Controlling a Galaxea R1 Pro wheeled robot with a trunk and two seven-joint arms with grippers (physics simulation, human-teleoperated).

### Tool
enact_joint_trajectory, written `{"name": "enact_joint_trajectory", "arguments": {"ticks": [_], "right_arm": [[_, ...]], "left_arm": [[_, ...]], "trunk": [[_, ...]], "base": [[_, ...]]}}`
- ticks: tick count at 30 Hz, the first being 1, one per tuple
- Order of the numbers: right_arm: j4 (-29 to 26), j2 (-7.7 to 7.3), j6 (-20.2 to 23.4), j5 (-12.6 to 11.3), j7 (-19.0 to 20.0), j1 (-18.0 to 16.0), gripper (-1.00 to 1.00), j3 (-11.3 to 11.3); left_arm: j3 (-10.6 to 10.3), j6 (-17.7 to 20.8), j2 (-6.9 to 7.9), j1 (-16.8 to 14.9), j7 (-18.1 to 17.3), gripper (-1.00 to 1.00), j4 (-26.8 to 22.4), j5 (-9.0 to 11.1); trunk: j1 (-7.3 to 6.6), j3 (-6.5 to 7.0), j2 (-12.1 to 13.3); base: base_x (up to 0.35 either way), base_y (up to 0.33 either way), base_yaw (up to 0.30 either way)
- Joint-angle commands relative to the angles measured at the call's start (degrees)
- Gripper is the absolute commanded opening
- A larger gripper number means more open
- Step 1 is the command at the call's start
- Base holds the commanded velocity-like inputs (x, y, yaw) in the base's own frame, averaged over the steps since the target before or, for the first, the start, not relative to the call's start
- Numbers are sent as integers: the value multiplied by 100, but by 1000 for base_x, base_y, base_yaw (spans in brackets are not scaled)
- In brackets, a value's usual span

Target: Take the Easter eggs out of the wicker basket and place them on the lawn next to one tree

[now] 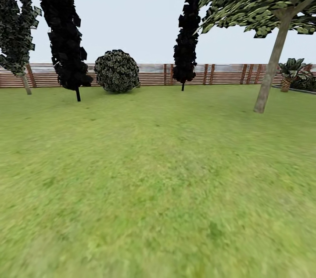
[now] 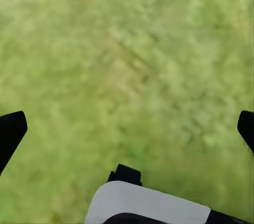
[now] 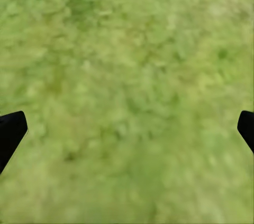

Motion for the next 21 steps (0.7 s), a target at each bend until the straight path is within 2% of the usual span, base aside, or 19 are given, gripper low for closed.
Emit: {"name": "enact_joint_trajectory", "arguments": {"ticks": [1,21], "right_arm": [[12,-1,-23,-6,1,-6,100,-3],[14,-1,-23,-6,1,-6,100,-3]], "left_arm": [[-36,-15,4,0,1,100,-1,48],[-32,-27,21,0,-26,100,13,56]], "trunk": [[4,-5,-3],[4,-5,-3]], "base": [[329,0,0],[329,0,0]]}}
